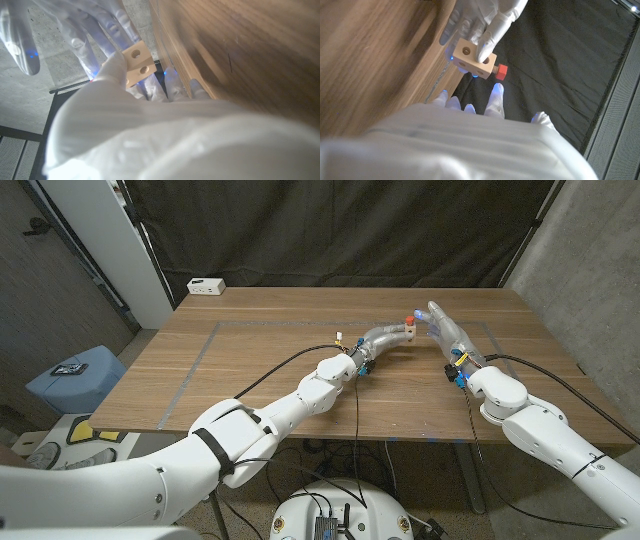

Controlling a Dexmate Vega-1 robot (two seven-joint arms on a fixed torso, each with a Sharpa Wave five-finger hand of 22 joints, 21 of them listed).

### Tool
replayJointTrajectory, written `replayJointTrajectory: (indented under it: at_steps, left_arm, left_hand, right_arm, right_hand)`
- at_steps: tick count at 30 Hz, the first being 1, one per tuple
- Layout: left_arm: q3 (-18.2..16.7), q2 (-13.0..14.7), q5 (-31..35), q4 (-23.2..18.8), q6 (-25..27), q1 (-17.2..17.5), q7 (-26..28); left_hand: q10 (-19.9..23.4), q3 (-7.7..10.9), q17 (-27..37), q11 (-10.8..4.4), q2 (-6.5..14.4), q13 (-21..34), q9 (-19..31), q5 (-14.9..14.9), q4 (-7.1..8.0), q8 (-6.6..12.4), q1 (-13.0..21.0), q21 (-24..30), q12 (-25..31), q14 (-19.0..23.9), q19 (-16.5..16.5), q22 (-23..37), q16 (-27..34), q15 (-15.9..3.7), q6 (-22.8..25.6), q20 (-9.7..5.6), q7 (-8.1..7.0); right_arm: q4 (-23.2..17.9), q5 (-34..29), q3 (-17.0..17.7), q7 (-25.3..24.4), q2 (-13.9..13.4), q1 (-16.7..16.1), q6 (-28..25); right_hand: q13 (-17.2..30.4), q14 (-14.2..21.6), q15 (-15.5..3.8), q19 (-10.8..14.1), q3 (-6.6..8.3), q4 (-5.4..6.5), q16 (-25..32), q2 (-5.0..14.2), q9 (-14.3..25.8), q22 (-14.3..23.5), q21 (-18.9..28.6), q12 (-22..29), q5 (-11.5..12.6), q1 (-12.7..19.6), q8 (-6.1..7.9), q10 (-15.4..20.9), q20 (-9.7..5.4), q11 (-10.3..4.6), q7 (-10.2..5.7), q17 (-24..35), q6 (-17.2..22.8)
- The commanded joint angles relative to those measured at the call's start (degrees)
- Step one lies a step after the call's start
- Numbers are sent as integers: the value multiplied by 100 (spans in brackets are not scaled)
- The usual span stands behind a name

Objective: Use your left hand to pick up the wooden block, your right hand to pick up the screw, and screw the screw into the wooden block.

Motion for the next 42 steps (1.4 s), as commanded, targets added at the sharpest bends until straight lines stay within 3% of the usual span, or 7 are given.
replayJointTrajectory:
  at_steps: [1, 42]
  left_arm:
    - [-12, -72, 17, 176, -96, -64, -17]
    - [-57, -366, 11, 835, -265, -320, -130]
  left_hand:
    - [80, 10, 12, -39, 45, 32, 19, 17, 36, 21, -56, 45, 9, -6, 4, 28, 41, -244, 28, 15, -68]
    - [176, 38, -1, -39, 46, 11, 20, 12, 64, 62, -222, 47, 19, 46, 6, 28, 27, -238, 188, 8, -138]
  right_arm:
    - [109, 47, -83, 92, -35, 103, -45]
    - [-122, 85, 19, 24, -172, -101, -60]
  right_hand:
    - [15, -885, 27, 21, 38, -2, 36, -10, 4, 16, 23, 25, 37, -18, 14, -526, 13, 54, -20, 16, 46]
    - [21, -873, 30, 28, 45, 20, 43, 3, 11, 18, 24, 30, 35, -47, 66, -497, 19, 42, -66, 27, 246]
